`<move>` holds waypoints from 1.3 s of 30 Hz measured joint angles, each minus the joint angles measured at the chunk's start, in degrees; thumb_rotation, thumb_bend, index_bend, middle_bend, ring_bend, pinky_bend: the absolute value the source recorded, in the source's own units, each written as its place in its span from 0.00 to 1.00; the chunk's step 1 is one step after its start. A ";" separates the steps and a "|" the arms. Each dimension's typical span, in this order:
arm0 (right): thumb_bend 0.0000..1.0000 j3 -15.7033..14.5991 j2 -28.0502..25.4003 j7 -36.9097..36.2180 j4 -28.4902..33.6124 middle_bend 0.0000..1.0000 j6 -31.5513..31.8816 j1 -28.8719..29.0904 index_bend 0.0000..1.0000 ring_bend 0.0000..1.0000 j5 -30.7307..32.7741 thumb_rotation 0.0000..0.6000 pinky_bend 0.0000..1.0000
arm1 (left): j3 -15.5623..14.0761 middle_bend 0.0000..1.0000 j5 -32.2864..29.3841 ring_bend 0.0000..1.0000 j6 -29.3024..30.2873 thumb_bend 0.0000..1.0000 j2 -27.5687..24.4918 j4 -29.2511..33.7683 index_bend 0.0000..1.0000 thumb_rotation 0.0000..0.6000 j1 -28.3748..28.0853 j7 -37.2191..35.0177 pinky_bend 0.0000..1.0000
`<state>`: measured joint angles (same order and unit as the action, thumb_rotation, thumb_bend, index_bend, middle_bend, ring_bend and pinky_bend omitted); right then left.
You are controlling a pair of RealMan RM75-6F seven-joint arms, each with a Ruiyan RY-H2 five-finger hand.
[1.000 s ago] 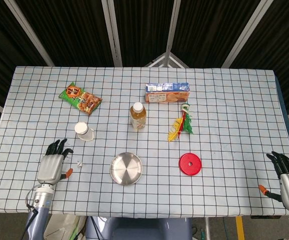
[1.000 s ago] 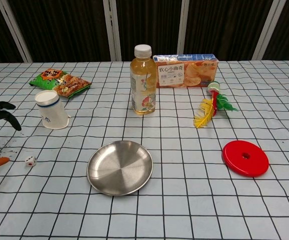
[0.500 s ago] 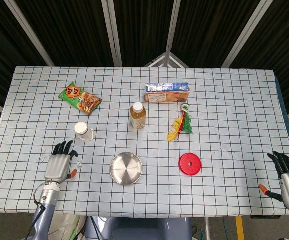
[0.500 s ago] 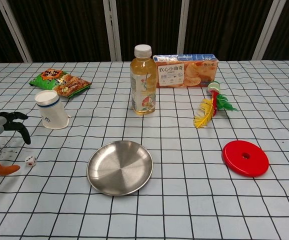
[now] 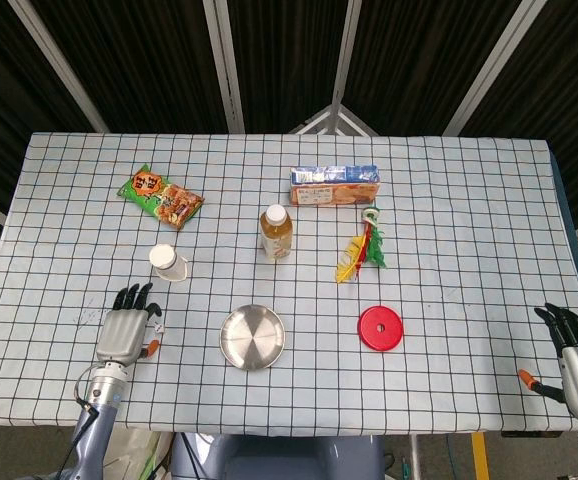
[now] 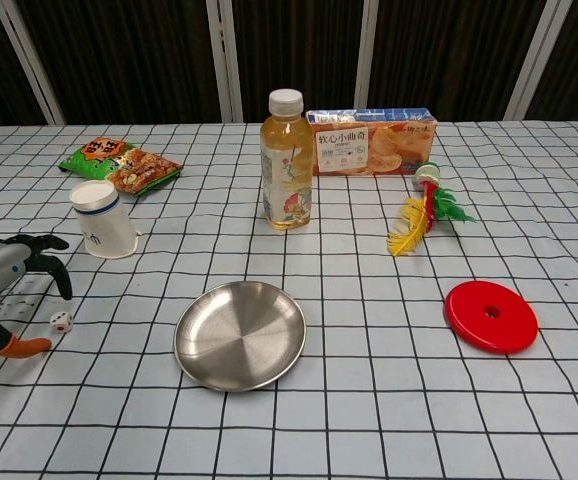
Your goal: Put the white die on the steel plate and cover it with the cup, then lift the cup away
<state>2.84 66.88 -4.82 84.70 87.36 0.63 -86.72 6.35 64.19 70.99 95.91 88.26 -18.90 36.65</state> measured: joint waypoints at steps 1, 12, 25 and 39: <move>0.06 0.03 0.02 -0.01 -0.01 0.14 -0.04 0.03 0.17 0.13 0.03 1.00 0.00 | 0.02 0.04 -0.05 0.00 -0.03 0.36 0.12 -0.12 0.38 1.00 -0.09 0.00 0.06; 0.06 0.03 0.07 -0.11 -0.15 0.14 0.12 0.02 0.17 0.13 -0.12 1.00 0.00 | -0.20 0.06 -0.06 0.00 0.12 0.37 1.30 -1.29 0.42 1.00 -0.71 -0.04 0.06; 0.06 0.09 0.13 -0.33 -0.46 0.14 -0.09 0.02 0.17 0.13 0.20 1.00 0.00 | -0.53 0.08 -1.08 0.00 -0.30 0.40 2.04 -2.04 0.45 1.00 -1.28 0.48 0.06; 0.06 -0.07 -0.06 -0.25 -0.33 0.14 0.15 -0.30 0.17 0.13 0.25 1.00 0.00 | -1.09 0.11 -1.28 0.00 -1.50 0.41 1.57 -1.07 0.49 1.00 -1.87 -0.66 0.06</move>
<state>2.77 66.82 -5.08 84.37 87.52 0.33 -86.47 5.27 62.91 69.49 97.48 87.19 -20.77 35.98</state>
